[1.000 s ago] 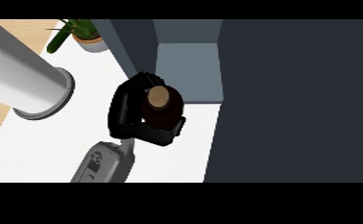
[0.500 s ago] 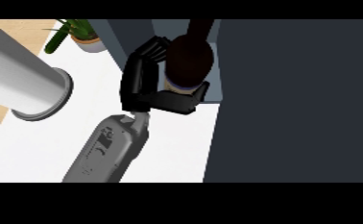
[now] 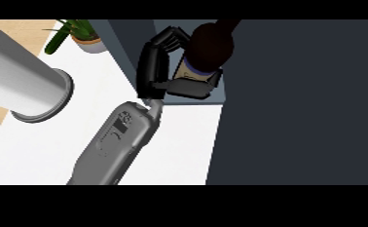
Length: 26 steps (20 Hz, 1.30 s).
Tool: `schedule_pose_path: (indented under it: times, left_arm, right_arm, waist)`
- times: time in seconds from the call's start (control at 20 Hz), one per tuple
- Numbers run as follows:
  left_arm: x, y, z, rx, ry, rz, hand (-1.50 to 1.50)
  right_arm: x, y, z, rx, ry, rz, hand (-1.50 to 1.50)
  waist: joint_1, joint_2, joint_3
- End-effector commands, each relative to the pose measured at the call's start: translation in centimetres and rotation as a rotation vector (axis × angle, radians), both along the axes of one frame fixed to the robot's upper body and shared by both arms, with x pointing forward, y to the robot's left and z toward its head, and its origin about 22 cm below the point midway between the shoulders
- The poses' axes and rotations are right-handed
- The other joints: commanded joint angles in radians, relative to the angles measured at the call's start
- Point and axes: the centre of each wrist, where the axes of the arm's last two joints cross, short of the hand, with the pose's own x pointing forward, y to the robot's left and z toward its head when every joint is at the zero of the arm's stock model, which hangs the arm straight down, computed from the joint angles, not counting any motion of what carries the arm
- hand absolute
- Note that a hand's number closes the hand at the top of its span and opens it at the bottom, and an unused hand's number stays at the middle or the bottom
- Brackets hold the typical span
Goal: Pick up the wine, place it into the cabinet and close the cabinet
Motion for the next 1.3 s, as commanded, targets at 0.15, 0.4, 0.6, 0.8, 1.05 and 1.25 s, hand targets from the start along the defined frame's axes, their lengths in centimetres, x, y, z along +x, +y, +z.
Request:
schedule_pose_path:
  times: [0.15,0.4,0.6,0.8,1.05,1.25]
  left_arm:
    - [1.9,-0.2,-1.2,0.099,-0.033,0.051,1.5]
    - [2.5,-0.7,-2.3,0.107,-0.019,0.057,1.5]
    - [2.0,0.1,-5.3,0.106,0.003,0.039,1.5]
    - [3.4,-0.2,-5.2,0.101,0.009,0.06,1.5]
    - [2.6,-1.1,-7.4,0.113,0.048,0.062,1.5]
    - [2.5,-1.0,-9.6,0.201,0.065,0.08,1.5]
  right_arm:
    - [-1.5,-0.2,0.8,0.007,0.014,0.062,-1.5]
    - [-1.9,-1.0,0.5,0.01,-0.012,0.066,-1.5]
    - [-1.5,0.2,0.1,0.013,-0.006,0.077,-1.5]
    - [-2.5,-0.8,-0.1,0.001,-0.012,0.077,-1.5]
    - [-1.4,-0.3,-1.4,0.01,-0.001,0.095,-1.5]
    - [-2.4,-0.3,-1.2,0.015,-0.009,0.09,-1.5]
  waist:
    - [0.003,-0.001,-0.001]
    - [-0.002,0.0,0.0]
    - [0.001,0.001,-0.001]
    - [-0.009,0.002,0.0]
    - [-0.012,0.004,0.0]
    - [-0.019,0.003,0.0]
